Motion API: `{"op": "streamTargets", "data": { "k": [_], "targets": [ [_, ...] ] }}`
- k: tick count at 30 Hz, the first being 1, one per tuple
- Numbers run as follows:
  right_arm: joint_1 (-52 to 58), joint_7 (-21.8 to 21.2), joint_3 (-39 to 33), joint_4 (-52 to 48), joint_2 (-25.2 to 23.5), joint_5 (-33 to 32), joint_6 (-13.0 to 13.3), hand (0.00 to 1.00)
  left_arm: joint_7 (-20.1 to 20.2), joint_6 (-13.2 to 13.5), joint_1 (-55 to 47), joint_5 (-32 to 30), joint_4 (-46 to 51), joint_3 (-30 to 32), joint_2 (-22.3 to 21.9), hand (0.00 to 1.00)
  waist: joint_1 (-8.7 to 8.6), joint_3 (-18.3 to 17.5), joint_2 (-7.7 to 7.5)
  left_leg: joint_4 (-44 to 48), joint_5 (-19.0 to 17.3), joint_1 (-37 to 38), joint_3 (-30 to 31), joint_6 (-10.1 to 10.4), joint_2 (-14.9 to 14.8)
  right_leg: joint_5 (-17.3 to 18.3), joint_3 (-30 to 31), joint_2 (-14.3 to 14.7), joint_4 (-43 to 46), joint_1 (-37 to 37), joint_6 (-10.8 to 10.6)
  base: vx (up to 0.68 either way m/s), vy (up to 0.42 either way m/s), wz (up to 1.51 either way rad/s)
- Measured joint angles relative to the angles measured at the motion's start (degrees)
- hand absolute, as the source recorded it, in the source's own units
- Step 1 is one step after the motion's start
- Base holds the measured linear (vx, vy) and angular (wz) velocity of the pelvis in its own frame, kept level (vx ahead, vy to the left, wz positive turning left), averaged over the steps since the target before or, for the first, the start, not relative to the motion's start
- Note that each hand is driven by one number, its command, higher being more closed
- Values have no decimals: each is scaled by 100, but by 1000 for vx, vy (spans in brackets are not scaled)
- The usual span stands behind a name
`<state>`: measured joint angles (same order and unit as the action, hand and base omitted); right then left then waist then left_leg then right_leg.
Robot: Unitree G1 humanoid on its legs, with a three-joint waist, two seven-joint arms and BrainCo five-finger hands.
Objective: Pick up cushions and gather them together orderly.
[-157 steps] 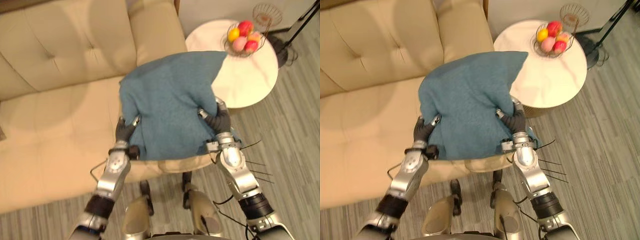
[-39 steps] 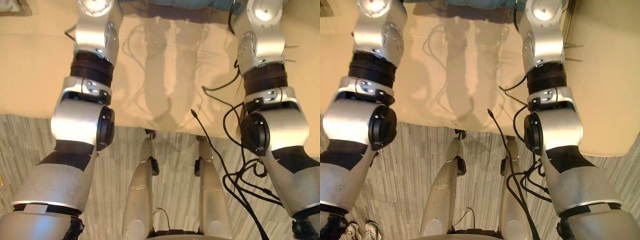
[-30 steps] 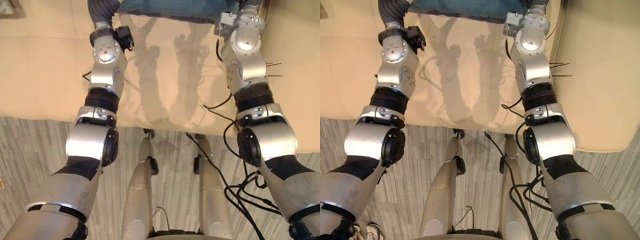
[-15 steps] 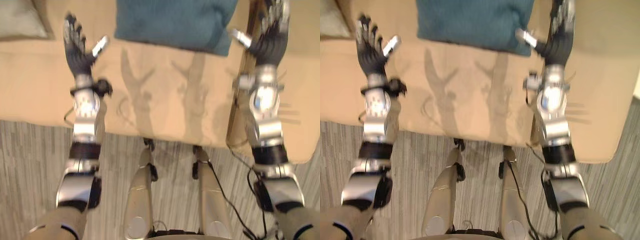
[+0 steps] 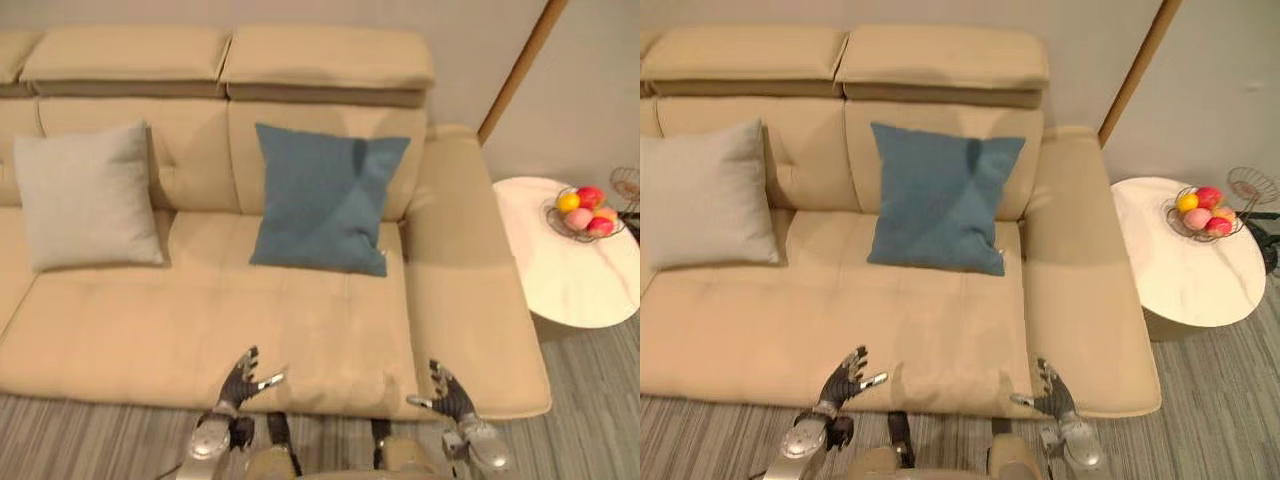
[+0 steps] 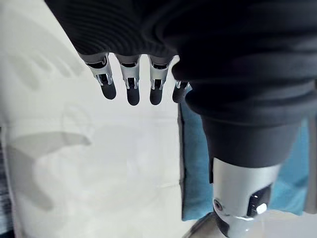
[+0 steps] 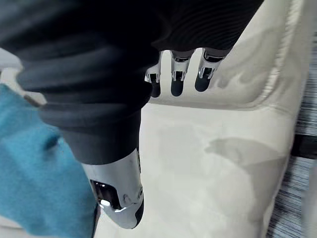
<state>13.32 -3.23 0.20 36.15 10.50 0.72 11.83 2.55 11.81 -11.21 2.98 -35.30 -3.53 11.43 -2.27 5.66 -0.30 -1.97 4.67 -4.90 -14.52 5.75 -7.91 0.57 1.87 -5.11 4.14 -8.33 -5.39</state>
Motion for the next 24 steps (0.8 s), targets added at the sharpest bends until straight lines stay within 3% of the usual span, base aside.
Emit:
{"op": "streamTargets", "data": {
  "k": [3,7,8,9,10,11,12,14,15,16,18,20,21,22,23,24],
  "targets": [
    [171,-86,-99,278,61,7,-67,0,41,-17,-136,-192,-131,211,95,0,-6,-205,-13,-27,-52,187,-83,17,9,-63,93,4,-101,163,-2,90,7,-17],
    [-29,-88,-93,526,177,102,-96,0,92,-11,-175,-315,-128,435,366,0,15,-157,-100,167,-128,114,-333,-65,13,-283,454,21,-110,-6,-81,20,4,-40],
    [-107,-77,-77,527,188,121,-97,0,89,-10,-108,-315,-118,438,448,0,17,-108,-123,440,-230,-78,-343,-112,-12,-359,456,17,-16,-127,-112,-125,30,-55],
    [-229,-56,-14,513,251,166,-95,0,70,-12,17,-314,-46,455,497,0,27,-8,-149,990,-424,-487,-251,-393,-23,-534,411,22,424,-586,-284,-119,28,-40],
    [-265,-52,-19,529,277,169,-102,0,53,-13,16,-315,7,471,480,0,40,31,-105,1058,-434,-535,-228,-426,-83,-589,379,28,438,-600,-302,-179,19,-45],
    [-350,-49,-4,549,315,173,-113,0,-5,-4,31,-320,121,578,426,0,45,212,-37,1166,-500,-552,-225,-358,-249,-198,223,37,1367,-822,-185,-163,-1,13],
    [-222,-53,30,551,287,174,-118,0,-32,-13,68,-333,144,621,397,0,1,290,-19,1323,-521,-511,-41,-388,-190,611,63,-19,3341,-1104,-98,-178,-4,35],
    [-70,-62,141,566,280,206,-116,0,-47,-13,-65,-343,238,670,363,0,52,258,-88,1458,-505,-570,88,-373,-183,939,3,-7,4548,-949,-263,-169,-39,49],
    [-34,-60,175,573,279,213,-109,0,-61,-22,-207,-346,286,750,330,0,156,208,-163,1490,-413,-665,103,-336,-183,1139,-2,-9,4667,-674,-451,-243,-98,18],
    [-73,-57,171,557,280,213,-106,0,-91,-31,-280,-345,340,793,253,0,240,166,-222,1495,-308,-831,121,-298,-185,1277,-2,-7,4458,-504,-491,-298,-167,0],
    [-211,-41,123,495,332,215,-102,0,-165,-36,-256,-339,408,881,158,0,372,107,-292,1586,-44,-1264,158,-233,-239,1764,-67,66,3461,-310,-210,-219,-182,-5],
    [-498,58,-34,529,496,212,-115,0,-153,-56,-210,-310,393,808,-96,0,465,281,128,1289,360,-1612,309,-101,-529,1924,-344,463,2374,-147,363,-402,-213,1],
    [-523,102,-96,561,552,211,-137,0,-151,-93,-190,-284,377,807,-246,0,405,380,360,967,309,-1517,364,4,-667,1706,-518,625,2190,-69,498,-420,-149,22],
    [-509,113,-116,561,546,210,-168,0,-152,-101,-187,-248,377,808,-273,0,362,387,347,811,197,-1433,329,119,-667,1642,-591,606,2121,-53,563,-410,-128,56],
    [-426,137,-211,555,541,208,-190,0,-149,-109,-220,-242,379,807,-305,0,303,418,260,678,57,-1310,237,101,-627,1548,-708,537,1995,2,662,-397,-106,49],
    [-394,203,-379,561,503,201,-208,0,-147,-134,-230,-245,376,809,-304,0,290,403,203,1176,0,-1321,165,16,-554,1476,-765,408,1928,-22,781,-319,-90,42]
  ]
}}
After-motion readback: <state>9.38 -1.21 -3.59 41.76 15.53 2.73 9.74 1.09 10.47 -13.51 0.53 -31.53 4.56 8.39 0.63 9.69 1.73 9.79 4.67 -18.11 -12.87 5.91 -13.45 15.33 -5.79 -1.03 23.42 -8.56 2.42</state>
